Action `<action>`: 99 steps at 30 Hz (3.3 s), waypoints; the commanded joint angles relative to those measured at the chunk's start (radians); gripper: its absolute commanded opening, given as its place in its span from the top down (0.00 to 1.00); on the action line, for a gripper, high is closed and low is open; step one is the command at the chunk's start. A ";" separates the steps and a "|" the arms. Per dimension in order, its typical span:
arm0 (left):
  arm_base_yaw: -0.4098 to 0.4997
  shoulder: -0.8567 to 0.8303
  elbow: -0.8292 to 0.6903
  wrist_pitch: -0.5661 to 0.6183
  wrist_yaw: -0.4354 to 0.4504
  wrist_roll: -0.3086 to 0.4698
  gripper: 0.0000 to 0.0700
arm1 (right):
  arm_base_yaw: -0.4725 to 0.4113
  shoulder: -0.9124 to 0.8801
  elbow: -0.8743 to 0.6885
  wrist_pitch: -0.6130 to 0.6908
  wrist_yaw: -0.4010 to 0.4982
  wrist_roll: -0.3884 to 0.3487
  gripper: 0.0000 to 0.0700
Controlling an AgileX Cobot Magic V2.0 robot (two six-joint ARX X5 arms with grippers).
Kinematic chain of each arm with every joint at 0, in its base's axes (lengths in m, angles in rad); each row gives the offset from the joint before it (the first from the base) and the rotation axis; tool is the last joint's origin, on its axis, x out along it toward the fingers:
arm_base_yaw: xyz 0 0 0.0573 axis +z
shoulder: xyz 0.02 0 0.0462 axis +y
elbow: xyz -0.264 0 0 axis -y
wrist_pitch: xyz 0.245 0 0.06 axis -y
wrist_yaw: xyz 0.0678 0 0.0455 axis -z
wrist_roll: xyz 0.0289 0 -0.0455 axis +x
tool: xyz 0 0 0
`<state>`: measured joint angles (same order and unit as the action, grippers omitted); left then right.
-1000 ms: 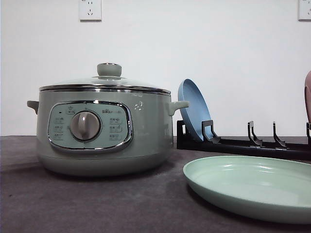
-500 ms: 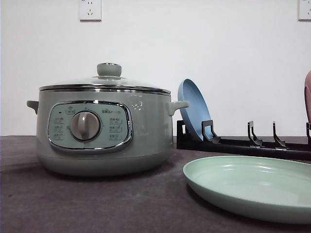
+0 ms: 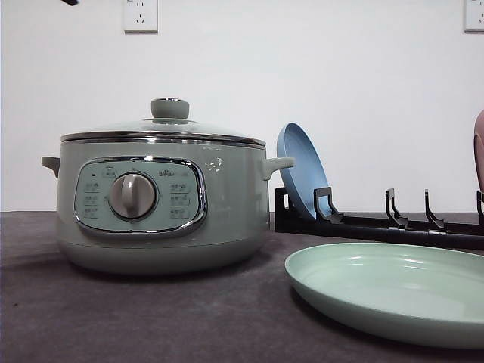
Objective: Transfer potato from steamer to green plate
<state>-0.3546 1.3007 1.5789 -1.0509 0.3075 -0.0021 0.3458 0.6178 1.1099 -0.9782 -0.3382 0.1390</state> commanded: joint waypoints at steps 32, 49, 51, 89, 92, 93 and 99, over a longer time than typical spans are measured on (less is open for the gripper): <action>-0.108 0.584 0.324 -0.013 -0.215 0.047 0.44 | 0.003 0.007 0.008 0.012 0.006 0.003 0.07; -0.124 0.584 0.326 -0.037 -0.264 0.040 1.00 | 0.003 0.008 0.008 0.012 0.006 0.003 0.07; -0.124 0.584 0.331 -0.037 -0.264 0.040 1.00 | 0.003 0.008 0.008 0.012 0.006 0.003 0.07; -0.015 0.574 0.728 -0.242 -0.294 0.044 1.00 | 0.003 0.008 0.008 0.012 0.052 0.010 0.07; 0.047 0.572 0.728 -0.242 -0.293 0.044 1.00 | 0.003 0.008 0.008 0.012 0.052 0.010 0.07; 0.070 0.572 0.728 -0.242 -0.293 0.044 1.00 | 0.003 0.008 0.008 0.012 0.052 0.010 0.07; 0.211 0.572 0.728 -0.244 -0.293 0.042 1.00 | 0.003 0.008 0.008 0.012 0.051 0.010 0.07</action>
<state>-0.1533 1.8854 2.2616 -1.3205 0.0209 0.0383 0.3458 0.6178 1.1099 -0.9764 -0.2874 0.1390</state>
